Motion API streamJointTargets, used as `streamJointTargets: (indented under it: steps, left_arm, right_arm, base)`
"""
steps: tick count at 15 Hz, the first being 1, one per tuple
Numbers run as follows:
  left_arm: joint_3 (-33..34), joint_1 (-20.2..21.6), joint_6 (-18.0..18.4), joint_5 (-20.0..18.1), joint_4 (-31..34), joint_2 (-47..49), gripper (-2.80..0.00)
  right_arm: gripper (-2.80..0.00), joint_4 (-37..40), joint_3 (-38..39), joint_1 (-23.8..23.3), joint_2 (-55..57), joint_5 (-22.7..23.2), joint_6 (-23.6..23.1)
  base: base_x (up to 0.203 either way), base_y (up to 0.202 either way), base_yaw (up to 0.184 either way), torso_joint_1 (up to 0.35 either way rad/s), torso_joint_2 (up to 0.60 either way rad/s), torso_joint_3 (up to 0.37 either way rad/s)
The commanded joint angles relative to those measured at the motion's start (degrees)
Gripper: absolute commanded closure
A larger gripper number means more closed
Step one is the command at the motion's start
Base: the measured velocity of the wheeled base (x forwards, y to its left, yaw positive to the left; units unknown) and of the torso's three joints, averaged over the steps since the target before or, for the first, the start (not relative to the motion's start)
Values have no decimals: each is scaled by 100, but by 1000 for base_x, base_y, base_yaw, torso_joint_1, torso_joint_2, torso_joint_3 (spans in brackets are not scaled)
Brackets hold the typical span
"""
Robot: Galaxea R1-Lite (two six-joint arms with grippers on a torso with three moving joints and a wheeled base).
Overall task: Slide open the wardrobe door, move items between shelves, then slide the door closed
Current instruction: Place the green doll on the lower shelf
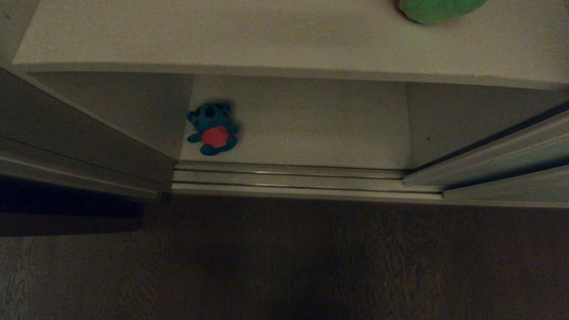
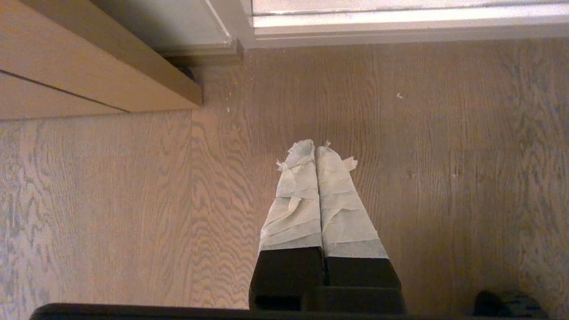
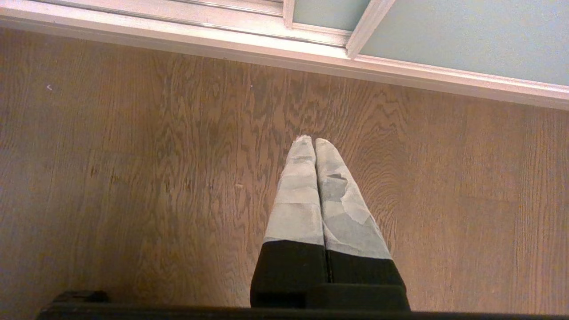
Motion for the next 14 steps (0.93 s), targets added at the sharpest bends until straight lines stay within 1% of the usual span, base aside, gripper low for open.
streamJointTargets:
  steps: [1, 4, 7, 14]
  left_arm:
    - [19, -2, 24, 3, -33, 29, 0]
    - [28, -2, -44, 11, -49, 29, 0]
    - [19, -2, 25, 11, -32, 35, 0]
    - [28, -2, -80, 19, -58, 37, 0]
  right_arm:
    - [0, 0, 9, 1, -1, 5, -5]
    - [0, 0, 9, 1, -1, 5, -5]
    - [0, 0, 9, 1, -1, 5, -5]
    - [0, 0, 9, 1, -1, 5, -5]
  base:
    - [0, 0, 0, 0, 0, 0]
    - [0, 0, 0, 0, 0, 0]
    - [0, 0, 0, 0, 0, 0]
    - [0, 0, 0, 0, 0, 0]
